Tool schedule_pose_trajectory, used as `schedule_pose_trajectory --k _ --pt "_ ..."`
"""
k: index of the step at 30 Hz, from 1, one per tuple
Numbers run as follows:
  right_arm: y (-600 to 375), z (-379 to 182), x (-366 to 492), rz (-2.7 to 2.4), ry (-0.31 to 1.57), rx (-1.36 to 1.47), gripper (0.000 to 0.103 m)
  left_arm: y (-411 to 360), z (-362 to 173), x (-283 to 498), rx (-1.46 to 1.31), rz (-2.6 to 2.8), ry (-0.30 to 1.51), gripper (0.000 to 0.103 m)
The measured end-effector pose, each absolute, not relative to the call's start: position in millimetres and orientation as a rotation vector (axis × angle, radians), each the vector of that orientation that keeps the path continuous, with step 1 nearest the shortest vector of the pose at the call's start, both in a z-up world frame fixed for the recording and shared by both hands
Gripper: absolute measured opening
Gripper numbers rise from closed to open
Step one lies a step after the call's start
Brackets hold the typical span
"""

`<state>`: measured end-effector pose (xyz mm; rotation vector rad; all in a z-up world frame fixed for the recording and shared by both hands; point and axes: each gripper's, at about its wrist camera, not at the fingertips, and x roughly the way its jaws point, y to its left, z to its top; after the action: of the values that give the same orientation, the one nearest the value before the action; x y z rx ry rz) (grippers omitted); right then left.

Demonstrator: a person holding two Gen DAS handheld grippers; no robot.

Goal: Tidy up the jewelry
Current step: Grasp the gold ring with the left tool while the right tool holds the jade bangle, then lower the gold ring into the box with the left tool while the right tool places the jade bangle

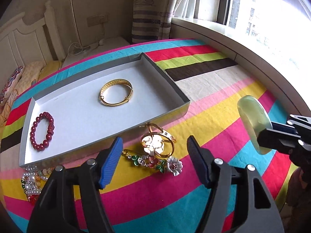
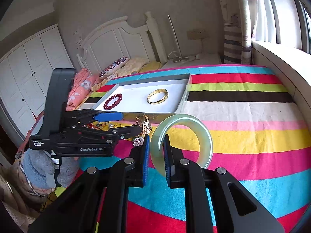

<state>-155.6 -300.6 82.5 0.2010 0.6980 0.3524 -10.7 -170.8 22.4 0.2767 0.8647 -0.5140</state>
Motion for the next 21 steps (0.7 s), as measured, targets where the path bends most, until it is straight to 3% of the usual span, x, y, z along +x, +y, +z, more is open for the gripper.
schedule_pose_trajectory --k 2,3,13,21 --pt "-303.2 81.4 -156.2 0.346 0.699 0.205 0.014 -178.1 15.9 -7.3 0.311 -0.517 0.876 0.042" --pt "-304.5 80.6 -156.7 0.346 0.699 0.209 0.014 -180.6 12.6 -6.0 0.321 -0.524 0.887 0.041" --pt "-303.0 82.0 -155.0 0.333 0.693 0.202 0.014 -157.3 49.7 -23.7 0.263 -0.549 0.772 0.041" --pt "-264.9 104.7 -113.0 0.390 0.668 0.041 0.014 -109.4 71.9 9.4 0.170 -0.433 0.761 0.041"
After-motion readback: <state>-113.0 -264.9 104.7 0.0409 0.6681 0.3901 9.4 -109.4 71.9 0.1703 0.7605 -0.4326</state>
